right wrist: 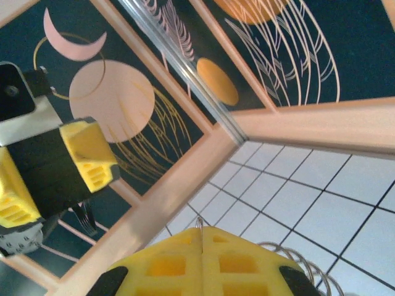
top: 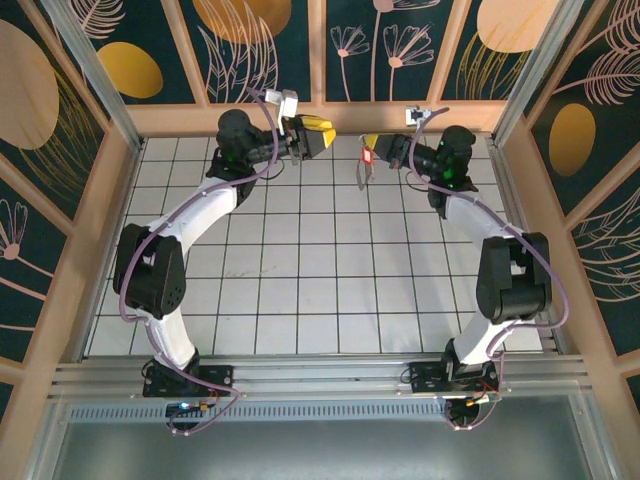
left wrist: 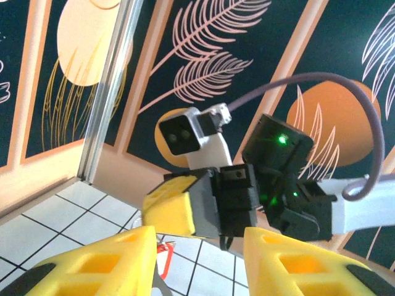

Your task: Put the keys on the keyring

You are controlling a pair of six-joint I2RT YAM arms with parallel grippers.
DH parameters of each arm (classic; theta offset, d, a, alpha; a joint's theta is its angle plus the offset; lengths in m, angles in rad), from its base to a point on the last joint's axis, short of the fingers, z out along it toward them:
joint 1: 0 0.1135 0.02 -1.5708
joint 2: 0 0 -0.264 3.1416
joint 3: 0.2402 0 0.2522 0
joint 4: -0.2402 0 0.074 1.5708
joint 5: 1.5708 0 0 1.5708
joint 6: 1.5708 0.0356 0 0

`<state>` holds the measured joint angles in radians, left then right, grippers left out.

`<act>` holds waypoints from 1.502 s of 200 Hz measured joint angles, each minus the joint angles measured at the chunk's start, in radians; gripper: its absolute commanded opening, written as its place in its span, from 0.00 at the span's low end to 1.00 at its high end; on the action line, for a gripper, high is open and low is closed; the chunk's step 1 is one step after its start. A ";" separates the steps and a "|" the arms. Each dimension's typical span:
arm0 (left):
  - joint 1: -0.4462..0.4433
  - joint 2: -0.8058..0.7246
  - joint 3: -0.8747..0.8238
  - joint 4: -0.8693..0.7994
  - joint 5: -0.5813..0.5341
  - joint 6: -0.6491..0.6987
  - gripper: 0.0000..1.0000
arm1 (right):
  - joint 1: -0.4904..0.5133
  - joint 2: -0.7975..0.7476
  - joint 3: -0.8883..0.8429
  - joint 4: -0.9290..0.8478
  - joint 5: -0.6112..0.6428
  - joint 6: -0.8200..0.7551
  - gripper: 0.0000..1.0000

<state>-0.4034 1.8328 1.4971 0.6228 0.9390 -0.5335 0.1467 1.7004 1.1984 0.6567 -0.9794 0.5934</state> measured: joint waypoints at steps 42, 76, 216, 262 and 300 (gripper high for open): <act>0.010 0.067 0.119 -0.187 0.061 0.119 0.42 | -0.003 0.057 0.128 -0.138 -0.122 -0.079 0.00; 0.011 0.138 0.198 -0.316 0.101 0.186 0.38 | 0.009 0.059 0.160 -0.203 -0.173 -0.126 0.00; 0.011 0.198 0.229 -0.365 0.180 0.188 0.32 | 0.063 0.094 0.169 -0.243 -0.192 -0.151 0.00; 0.008 0.218 0.229 -0.365 0.183 0.180 0.25 | 0.065 0.094 0.170 -0.243 -0.192 -0.151 0.00; -0.001 0.231 0.230 -0.361 0.184 0.172 0.20 | 0.065 0.094 0.170 -0.243 -0.192 -0.151 0.00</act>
<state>-0.4042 2.0640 1.7271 0.2619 1.1229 -0.3611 0.2115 1.7947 1.3682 0.4133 -1.1717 0.4423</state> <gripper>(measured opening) 0.213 0.053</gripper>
